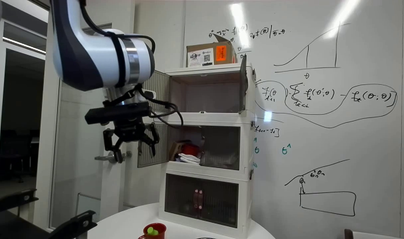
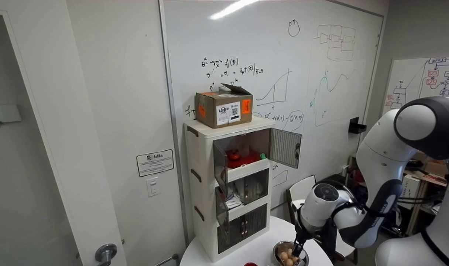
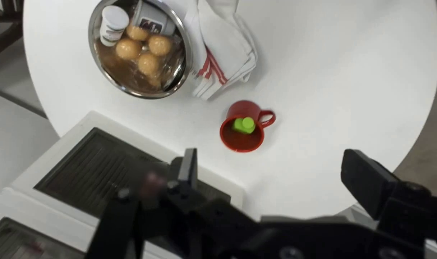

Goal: Open the door to the top compartment

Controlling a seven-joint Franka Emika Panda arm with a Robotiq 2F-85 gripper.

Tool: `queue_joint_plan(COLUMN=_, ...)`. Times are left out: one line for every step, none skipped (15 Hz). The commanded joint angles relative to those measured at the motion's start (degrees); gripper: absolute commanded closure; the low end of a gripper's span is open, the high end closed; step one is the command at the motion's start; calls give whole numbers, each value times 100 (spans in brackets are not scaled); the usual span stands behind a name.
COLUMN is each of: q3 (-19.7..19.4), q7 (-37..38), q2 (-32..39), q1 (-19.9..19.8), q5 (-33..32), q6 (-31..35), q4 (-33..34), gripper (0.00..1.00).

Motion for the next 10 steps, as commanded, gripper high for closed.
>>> queue_joint_plan(q3=-300, q7=-1525, q2=999, q1=426, q5=698, q6=-667, q4=142, gripper=0)
queue_joint_plan(q3=-343, q7=-1918, q2=1129, q1=568, q5=967, q6=-888, q4=142, gripper=0)
queue_joint_plan(q3=-150, q7=-2309, q2=1307, q1=495, q5=1247, q6=-1199, q4=162, gripper=0)
queue_joint_plan(q3=73, q7=-2706, q2=1467, q1=393, q5=1560, q6=-1556, q4=196, gripper=0)
queue_joint_plan(q3=356, q7=-3106, q2=1613, q1=249, q5=1903, q6=-1961, q4=242, gripper=0)
queue_joint_plan(q3=701, q7=-3518, q2=1741, q1=57, q5=2301, q6=-2424, q4=308, gripper=0)
queue_joint_plan(q3=-553, q7=-3171, q2=838, q1=1259, q5=2432, q6=-1301, q4=49, gripper=0)
queue_joint_plan(q3=-266, q7=-3465, q2=944, q1=1090, q5=2689, q6=-1578, q4=107, gripper=0)
queue_joint_plan(q3=-105, q7=-3602, q2=1013, q1=989, q5=2794, q6=-1706, q4=152, gripper=0)
queue_joint_plan(q3=-44, q7=-3656, q2=1056, q1=936, q5=2815, q6=-1746, q4=177, gripper=0)
